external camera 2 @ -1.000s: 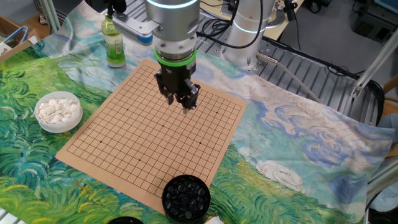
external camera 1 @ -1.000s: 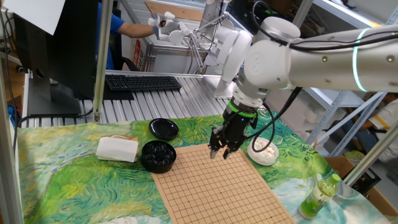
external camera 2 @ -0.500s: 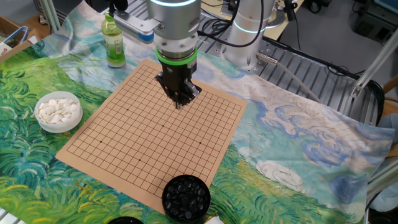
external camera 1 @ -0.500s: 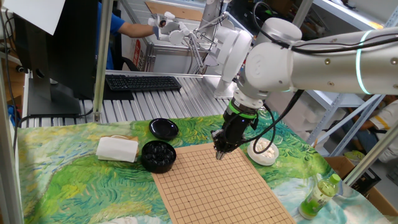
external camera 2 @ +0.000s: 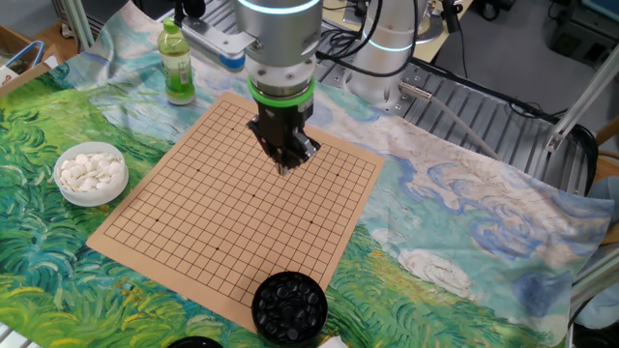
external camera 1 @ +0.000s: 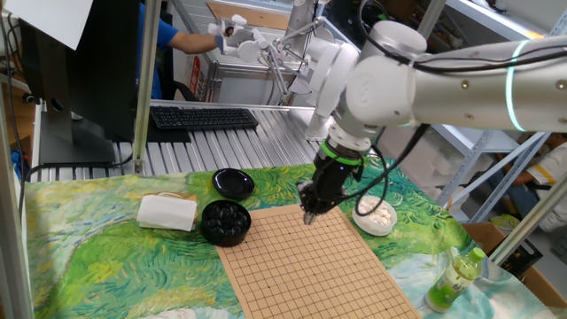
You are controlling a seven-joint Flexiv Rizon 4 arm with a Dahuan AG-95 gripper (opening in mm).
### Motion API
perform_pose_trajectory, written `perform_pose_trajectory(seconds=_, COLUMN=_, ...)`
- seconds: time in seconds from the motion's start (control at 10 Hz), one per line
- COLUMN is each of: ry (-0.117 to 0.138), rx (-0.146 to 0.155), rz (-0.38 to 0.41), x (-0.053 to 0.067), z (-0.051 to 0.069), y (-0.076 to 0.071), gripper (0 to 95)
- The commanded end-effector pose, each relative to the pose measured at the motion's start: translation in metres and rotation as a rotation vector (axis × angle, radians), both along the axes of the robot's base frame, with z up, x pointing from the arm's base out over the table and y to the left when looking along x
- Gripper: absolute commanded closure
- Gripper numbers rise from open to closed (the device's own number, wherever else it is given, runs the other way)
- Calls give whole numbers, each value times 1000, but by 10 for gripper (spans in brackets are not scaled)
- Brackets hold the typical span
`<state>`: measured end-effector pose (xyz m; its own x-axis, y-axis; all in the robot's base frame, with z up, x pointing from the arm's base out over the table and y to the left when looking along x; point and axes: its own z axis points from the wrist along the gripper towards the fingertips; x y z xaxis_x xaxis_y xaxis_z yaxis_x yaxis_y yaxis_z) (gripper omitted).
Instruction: Play the first move as black on the 3-4 point in the upper right corner of the Go board
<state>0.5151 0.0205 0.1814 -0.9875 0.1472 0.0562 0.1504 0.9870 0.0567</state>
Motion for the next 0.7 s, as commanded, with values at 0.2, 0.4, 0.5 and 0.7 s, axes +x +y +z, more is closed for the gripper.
perform_pose_trajectory(seconds=0.2, ry=3, rx=-4, rz=-21, x=15, z=3, y=9, gripper=950)
perform_pose_trajectory(seconds=0.4, ry=3, rx=-8, rz=-34, x=25, z=0, y=13, gripper=950)
perform_pose_trajectory(seconds=0.5, ry=3, rx=-10, rz=-40, x=31, z=-2, y=16, gripper=950)
perform_pose_trajectory(seconds=0.7, ry=3, rx=-12, rz=-55, x=42, z=-4, y=24, gripper=950)
